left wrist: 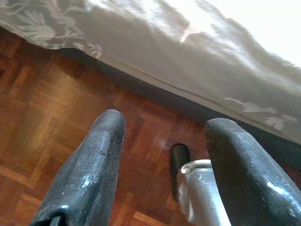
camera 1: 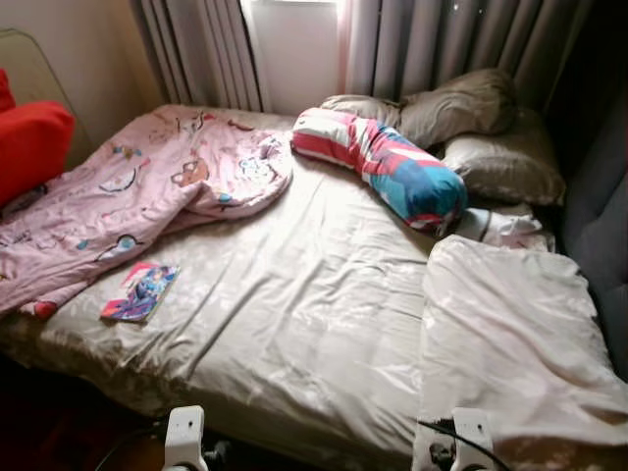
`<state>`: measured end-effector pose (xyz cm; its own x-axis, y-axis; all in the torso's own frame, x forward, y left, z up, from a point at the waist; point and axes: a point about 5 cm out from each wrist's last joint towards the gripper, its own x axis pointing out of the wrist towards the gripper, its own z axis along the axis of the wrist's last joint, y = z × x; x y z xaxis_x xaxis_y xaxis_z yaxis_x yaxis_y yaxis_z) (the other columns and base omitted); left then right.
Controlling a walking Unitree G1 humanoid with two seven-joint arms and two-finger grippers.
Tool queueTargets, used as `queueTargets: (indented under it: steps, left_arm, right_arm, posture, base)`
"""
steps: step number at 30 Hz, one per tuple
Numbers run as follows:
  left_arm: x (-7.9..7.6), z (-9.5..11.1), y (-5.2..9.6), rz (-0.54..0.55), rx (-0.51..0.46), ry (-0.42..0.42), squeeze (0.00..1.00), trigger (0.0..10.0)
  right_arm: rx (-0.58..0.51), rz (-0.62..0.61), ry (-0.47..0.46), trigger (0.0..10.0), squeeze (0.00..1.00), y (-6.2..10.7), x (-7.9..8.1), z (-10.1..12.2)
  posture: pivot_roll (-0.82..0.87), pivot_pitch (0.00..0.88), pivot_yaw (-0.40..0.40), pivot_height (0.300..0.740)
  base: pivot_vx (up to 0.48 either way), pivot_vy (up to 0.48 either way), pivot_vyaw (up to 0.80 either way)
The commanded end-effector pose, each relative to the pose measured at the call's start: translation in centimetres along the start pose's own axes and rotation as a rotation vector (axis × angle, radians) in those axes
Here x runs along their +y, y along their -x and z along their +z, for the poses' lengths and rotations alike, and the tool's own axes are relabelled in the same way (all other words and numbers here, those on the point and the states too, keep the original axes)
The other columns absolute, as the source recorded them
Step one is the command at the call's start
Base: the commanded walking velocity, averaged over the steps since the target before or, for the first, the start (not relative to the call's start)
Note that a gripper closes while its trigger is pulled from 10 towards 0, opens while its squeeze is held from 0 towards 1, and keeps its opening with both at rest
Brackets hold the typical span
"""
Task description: Clean up the room
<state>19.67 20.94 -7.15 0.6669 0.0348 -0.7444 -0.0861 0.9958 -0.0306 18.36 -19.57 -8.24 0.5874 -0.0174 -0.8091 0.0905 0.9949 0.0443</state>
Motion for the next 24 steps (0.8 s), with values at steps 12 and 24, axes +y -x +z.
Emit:
queueTargets:
  steps: [12,24]
  left_arm:
    - [0.51,-0.32,0.11,0.005,0.030,-0.019,0.00,10.0]
    - [0.71,-0.22,0.11,0.008,0.030,-0.023,0.00,10.0]
  right_arm:
    - [0.012,0.004,-0.003,10.0,0.00,-0.06,0.43,-0.12]
    - [0.009,0.007,-0.012,10.0,0.00,-0.11,0.71,-0.05]
  posture:
    - [-0.08,0.000,0.051,0.740]
    - [-0.08,0.000,0.055,0.740]
  base:
    - [0.000,0.480,0.00]
    - [0.000,0.480,0.00]
